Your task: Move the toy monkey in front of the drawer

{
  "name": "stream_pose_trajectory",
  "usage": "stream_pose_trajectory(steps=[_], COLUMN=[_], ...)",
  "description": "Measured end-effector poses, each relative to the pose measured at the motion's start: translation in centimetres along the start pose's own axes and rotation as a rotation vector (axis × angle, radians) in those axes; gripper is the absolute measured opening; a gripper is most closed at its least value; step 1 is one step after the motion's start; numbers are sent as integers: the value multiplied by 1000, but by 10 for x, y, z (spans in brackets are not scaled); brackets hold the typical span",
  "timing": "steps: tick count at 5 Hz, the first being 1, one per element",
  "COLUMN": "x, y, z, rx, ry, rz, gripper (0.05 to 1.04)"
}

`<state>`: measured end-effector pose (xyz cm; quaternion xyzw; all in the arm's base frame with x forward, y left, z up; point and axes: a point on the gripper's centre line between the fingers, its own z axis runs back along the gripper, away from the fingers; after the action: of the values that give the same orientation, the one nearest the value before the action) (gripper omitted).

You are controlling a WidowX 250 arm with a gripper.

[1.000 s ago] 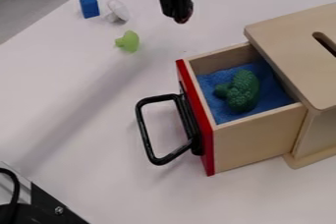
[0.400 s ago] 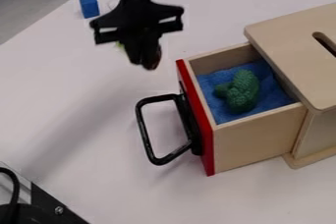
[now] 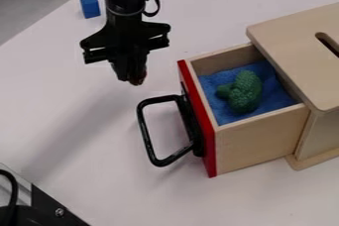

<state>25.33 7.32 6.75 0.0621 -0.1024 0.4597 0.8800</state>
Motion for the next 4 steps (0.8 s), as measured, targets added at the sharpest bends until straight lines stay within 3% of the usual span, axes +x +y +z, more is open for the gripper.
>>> stream_pose_trajectory(steps=[2, 4], x=[2, 9], y=[9, 22], z=[-32, -46], rx=[100, 162], ry=[94, 119], rz=[101, 196], gripper=[168, 212])
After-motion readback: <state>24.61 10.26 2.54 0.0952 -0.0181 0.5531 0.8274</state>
